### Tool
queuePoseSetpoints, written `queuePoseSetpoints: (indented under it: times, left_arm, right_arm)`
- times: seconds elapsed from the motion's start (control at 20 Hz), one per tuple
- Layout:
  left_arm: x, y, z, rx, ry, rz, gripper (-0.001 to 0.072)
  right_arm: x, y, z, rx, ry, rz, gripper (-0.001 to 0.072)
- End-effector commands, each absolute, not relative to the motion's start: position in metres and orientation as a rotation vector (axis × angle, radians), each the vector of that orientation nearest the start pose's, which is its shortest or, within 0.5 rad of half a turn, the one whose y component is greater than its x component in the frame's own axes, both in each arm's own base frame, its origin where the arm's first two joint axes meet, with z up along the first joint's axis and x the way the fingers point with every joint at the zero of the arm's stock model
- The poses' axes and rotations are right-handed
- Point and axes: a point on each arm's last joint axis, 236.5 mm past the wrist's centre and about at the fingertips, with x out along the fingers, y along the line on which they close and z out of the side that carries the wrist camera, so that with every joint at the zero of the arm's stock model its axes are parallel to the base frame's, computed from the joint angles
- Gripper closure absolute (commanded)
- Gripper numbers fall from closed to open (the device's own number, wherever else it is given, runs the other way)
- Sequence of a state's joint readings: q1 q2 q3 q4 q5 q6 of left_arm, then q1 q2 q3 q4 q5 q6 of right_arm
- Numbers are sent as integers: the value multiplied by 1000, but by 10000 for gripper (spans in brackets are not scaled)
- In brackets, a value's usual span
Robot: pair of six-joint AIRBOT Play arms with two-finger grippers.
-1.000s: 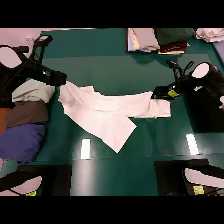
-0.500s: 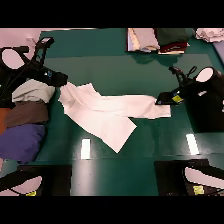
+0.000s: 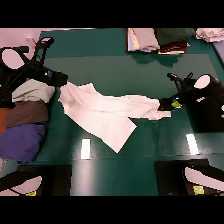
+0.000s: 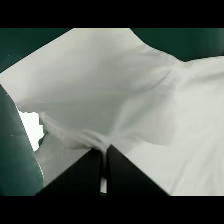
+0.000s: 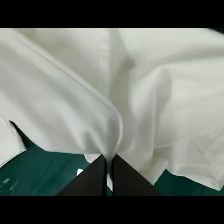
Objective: Fold the shirts.
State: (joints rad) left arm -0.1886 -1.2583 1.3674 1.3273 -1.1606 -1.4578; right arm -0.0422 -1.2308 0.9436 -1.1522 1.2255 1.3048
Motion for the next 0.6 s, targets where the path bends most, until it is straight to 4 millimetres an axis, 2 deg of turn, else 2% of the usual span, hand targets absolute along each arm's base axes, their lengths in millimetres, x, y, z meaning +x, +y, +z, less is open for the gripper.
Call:
queuePoseSetpoints:
  times: [0.0,0.1,0.15,0.2,0.3,0.35,0.45,0.5,0.55]
  left_arm:
    - [408,-131,102,-5,1043,-381,680]
    - [410,-128,115,0,1003,-369,681]
    - [412,-125,131,1,956,-354,681]
    - [414,-119,159,7,887,-330,681]
    - [410,-113,233,21,709,-320,681]
    - [401,-110,281,20,591,-321,681]
    - [366,-102,378,15,356,-321,681]
    - [341,-97,424,11,238,-322,681]
    - [314,-92,462,7,135,-322,681]
  right_arm:
    - [319,76,-3,184,1327,377,696]
    - [328,67,33,135,1215,356,696]
    - [333,64,61,103,1142,350,696]
    - [339,61,92,71,1058,340,696]
    - [345,56,167,17,868,318,696]
    - [343,56,202,7,780,308,696]
    - [331,51,270,-13,616,271,696]
    - [322,49,295,-18,555,255,697]
    - [312,45,318,-28,500,231,696]
